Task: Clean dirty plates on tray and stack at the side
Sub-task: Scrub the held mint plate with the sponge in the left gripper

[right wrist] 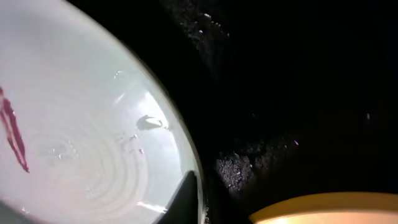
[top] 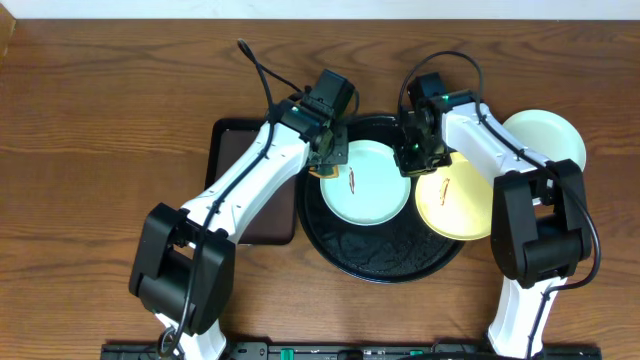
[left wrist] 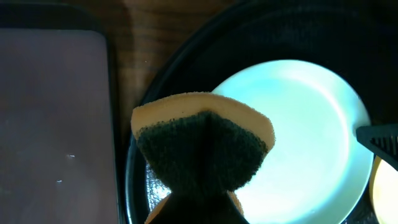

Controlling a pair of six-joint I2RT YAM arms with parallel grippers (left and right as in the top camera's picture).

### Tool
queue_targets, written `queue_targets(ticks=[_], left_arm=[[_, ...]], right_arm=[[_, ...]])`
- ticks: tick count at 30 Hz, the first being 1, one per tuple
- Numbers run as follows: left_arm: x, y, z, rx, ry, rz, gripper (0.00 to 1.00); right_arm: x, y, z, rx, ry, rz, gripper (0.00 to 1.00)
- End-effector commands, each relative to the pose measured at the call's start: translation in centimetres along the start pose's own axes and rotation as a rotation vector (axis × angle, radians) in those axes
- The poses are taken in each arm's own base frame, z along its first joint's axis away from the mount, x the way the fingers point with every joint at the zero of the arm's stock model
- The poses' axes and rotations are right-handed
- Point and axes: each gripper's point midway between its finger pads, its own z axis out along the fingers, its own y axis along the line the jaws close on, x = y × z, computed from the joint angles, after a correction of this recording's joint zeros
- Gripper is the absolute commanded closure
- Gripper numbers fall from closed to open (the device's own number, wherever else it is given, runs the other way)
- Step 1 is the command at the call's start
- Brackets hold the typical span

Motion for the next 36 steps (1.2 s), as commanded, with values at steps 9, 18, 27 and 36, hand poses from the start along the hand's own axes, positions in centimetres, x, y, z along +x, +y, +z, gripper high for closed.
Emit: queue_targets(ticks=[9, 18, 27, 36], left_arm=[[0.3, -0.6, 0.5, -0.002, -0.001, -0.029, 0.92], [1.1, -1.9, 2.9, -0.004, 0.023, -0.010, 0.93], [2.2, -1.4, 6.0, -0.037, 0.079, -0.010, 0.92], [3.5, -1.9, 8.0, -0.051, 0.115, 0.014, 0.93]], right_arm=[[0.2, 0.5, 0.2, -0.007, 0.005, 0.010, 0.99], [0.1, 0.5, 0.2, -0.007, 0.004, 0.010, 0.99], [0.1, 0.5, 0.2, -0.008, 0.000, 0.009, 0.99], [0.0, 0.5, 0.2, -0.008, 0.000, 0.008, 0.99]])
